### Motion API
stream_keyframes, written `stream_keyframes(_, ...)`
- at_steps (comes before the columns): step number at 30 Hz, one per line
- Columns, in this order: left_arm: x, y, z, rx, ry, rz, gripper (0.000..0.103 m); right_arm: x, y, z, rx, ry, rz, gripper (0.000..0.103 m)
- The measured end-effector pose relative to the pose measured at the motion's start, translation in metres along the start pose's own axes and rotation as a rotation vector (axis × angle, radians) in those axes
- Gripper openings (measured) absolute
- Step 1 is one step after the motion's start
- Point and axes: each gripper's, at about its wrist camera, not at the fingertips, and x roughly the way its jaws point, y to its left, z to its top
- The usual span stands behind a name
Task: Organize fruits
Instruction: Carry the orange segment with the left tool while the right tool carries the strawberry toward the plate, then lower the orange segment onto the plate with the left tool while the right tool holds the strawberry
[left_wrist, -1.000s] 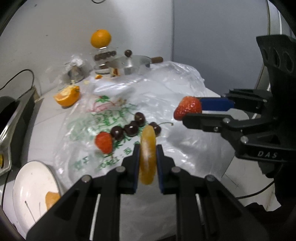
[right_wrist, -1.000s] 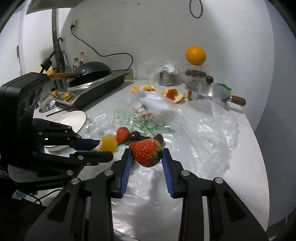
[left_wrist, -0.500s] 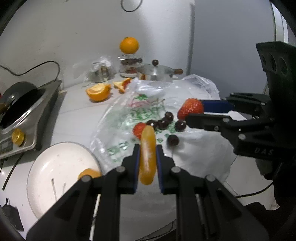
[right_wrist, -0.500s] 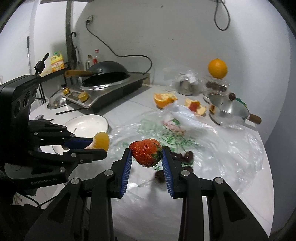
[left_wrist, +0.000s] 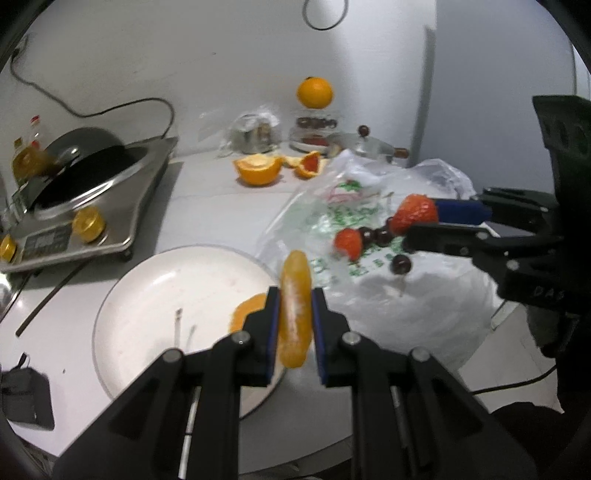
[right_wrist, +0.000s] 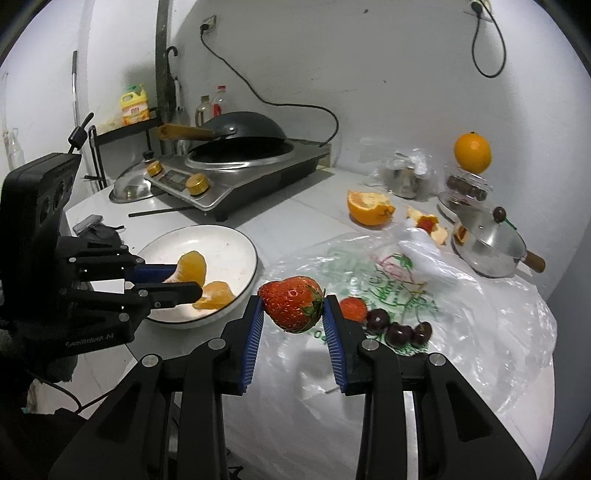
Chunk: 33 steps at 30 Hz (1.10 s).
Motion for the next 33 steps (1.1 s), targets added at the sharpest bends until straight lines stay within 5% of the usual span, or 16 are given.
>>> stream_keyframes(15, 0.006, 0.048, -0.029, -0.057, 0.045, 0.081, 0.016, 0.026, 0.035, 0.015, -0.045, 0.032, 0.044, 0.035)
stream_keyframes(26, 0.019, 0.053, -0.036, -0.081, 0.079, 0.062, 0.018, 0.040, 0.049, 0.023, -0.065, 0.049, 0.059, 0.035)
stream_keyframes(33, 0.016, 0.055, -0.034, -0.087, 0.063, 0.059, 0.037, 0.048, 0.055, 0.026, -0.077, 0.059, 0.066, 0.035)
